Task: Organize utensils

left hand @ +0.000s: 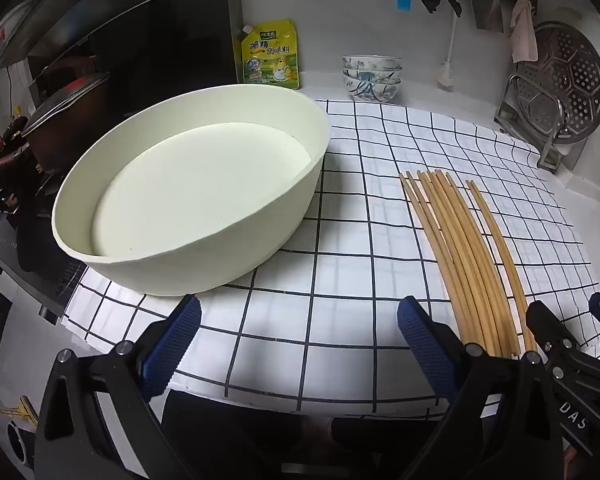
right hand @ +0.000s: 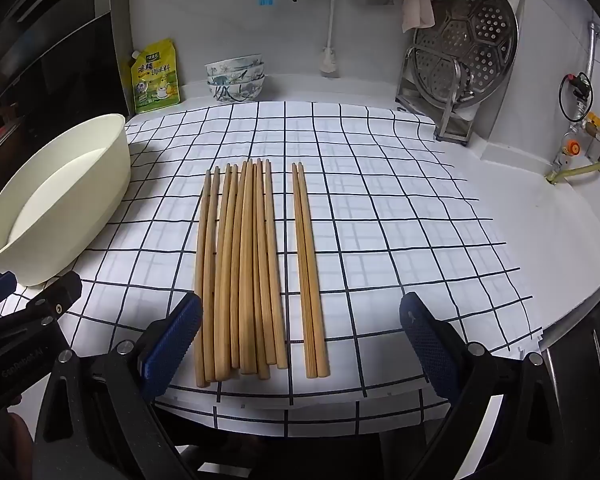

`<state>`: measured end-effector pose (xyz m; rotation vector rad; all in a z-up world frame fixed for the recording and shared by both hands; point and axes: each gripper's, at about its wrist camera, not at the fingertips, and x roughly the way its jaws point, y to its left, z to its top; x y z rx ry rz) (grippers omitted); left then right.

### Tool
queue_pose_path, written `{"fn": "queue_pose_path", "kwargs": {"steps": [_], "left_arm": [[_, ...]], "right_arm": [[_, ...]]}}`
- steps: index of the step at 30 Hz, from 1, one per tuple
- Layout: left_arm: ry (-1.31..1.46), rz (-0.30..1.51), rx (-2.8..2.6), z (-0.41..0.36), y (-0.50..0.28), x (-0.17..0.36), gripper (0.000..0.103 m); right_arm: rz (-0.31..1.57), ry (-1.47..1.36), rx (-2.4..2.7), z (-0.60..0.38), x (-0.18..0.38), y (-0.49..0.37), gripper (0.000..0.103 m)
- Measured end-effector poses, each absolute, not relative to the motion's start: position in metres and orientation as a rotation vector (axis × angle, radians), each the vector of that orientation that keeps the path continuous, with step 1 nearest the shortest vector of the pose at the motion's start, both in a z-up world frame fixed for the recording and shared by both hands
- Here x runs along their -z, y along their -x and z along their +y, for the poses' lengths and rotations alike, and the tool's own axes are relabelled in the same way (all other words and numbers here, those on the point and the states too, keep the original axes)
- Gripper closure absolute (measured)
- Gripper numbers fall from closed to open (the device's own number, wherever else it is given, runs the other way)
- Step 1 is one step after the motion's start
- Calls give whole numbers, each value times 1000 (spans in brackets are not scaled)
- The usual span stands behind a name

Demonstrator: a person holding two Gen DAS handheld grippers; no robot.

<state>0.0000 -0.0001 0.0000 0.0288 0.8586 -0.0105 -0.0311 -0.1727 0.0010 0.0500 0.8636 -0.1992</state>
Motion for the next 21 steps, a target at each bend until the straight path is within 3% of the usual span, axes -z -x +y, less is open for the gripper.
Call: {"fn": "queue_pose_path", "kwargs": {"steps": [21], "left_arm": [[-37, 848, 8, 1, 2, -2, 6]], "right_arm": [[865, -56, 197, -174, 0, 32, 9]]}}
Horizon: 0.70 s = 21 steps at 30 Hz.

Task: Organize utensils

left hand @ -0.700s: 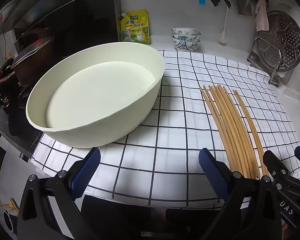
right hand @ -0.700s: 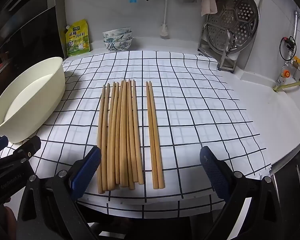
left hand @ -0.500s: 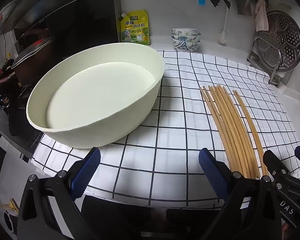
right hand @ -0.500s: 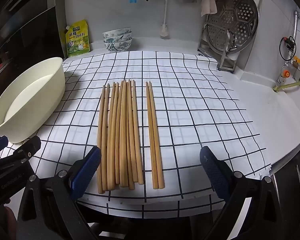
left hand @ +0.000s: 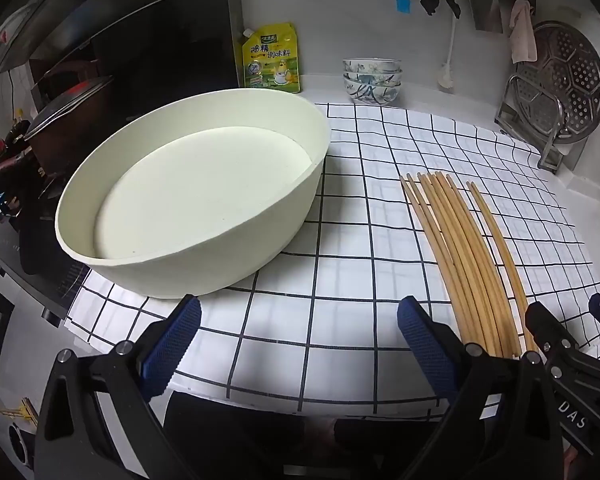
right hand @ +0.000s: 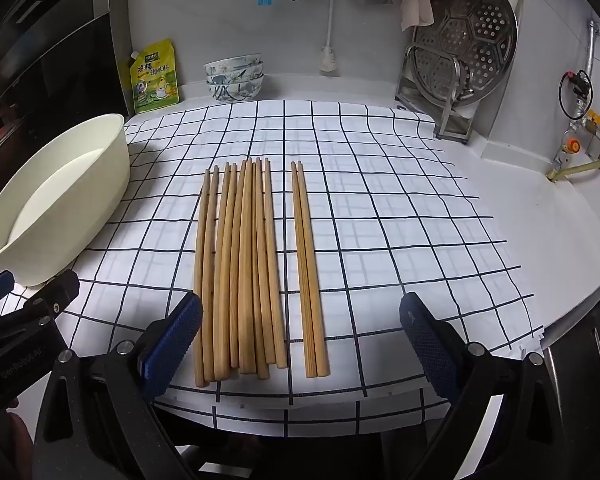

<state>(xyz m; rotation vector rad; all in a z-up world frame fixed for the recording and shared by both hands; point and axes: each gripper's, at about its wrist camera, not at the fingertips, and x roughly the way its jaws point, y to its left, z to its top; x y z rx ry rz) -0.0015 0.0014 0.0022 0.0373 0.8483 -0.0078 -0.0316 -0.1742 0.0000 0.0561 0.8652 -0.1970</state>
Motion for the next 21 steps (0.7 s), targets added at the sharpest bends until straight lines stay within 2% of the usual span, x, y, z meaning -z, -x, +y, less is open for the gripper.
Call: {"fn": "queue_pose_path", "kwargs": {"steps": [21], "left_arm": [[-39, 845, 6, -1, 2, -3, 6]], "right_arm": [[867, -57, 196, -174, 0, 32, 9]]}}
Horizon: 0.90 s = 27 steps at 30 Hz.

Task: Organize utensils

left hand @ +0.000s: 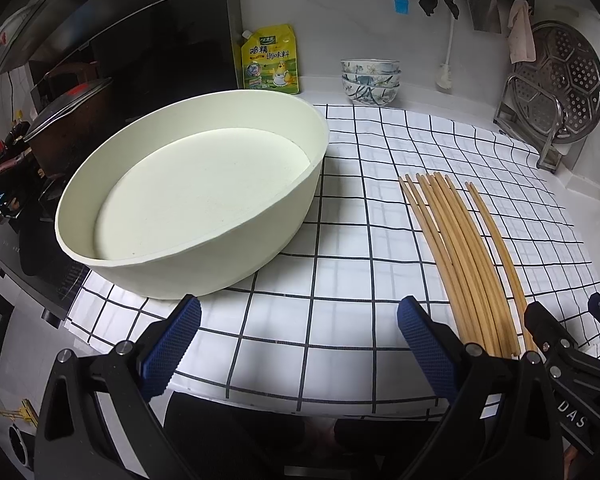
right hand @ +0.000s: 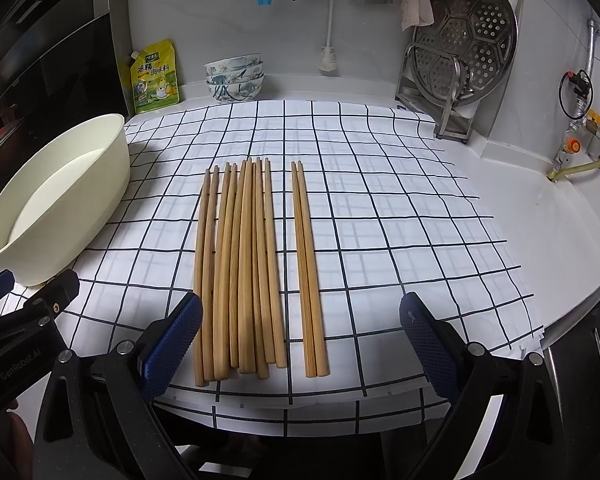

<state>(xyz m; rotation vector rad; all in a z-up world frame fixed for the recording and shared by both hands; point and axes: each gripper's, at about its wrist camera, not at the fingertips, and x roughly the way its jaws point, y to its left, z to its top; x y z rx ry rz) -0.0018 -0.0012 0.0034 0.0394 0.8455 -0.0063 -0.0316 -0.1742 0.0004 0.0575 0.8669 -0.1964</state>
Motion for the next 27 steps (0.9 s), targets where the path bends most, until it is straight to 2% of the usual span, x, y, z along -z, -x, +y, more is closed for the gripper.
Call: {"fn": "queue_pose_path", "kwargs": {"steps": [27], "left_arm": [[-35, 833, 8, -6, 2, -2, 6]], "right_arm": [[864, -56, 198, -175, -1, 31, 9]]}}
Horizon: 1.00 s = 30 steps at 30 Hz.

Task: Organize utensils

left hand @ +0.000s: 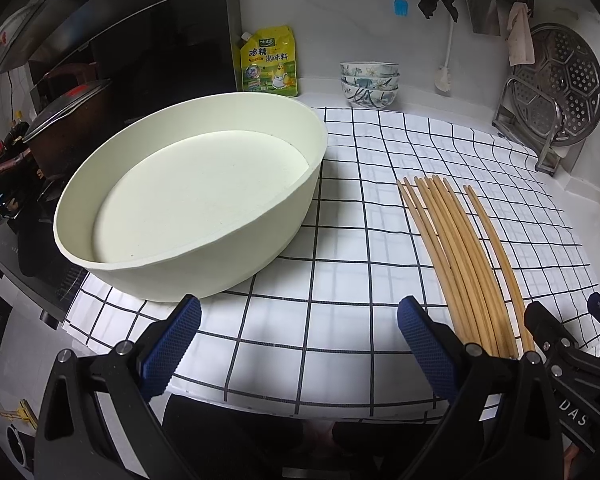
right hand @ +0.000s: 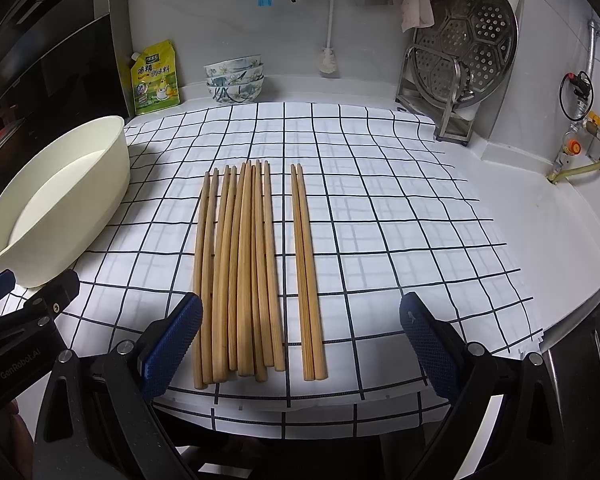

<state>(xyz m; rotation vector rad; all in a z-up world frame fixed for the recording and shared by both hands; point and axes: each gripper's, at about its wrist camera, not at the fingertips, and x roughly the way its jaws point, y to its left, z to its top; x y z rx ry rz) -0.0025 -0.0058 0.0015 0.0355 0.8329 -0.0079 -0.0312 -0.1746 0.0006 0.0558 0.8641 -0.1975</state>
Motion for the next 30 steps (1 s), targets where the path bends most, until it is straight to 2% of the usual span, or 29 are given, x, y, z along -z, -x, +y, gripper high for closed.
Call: {"fn": "queue_pose_path", "kwargs": {"steps": [30], "left_arm": [[-39, 838, 27, -12, 2, 5, 6]], "right_arm": [[878, -91, 176, -185, 4, 28, 9]]}}
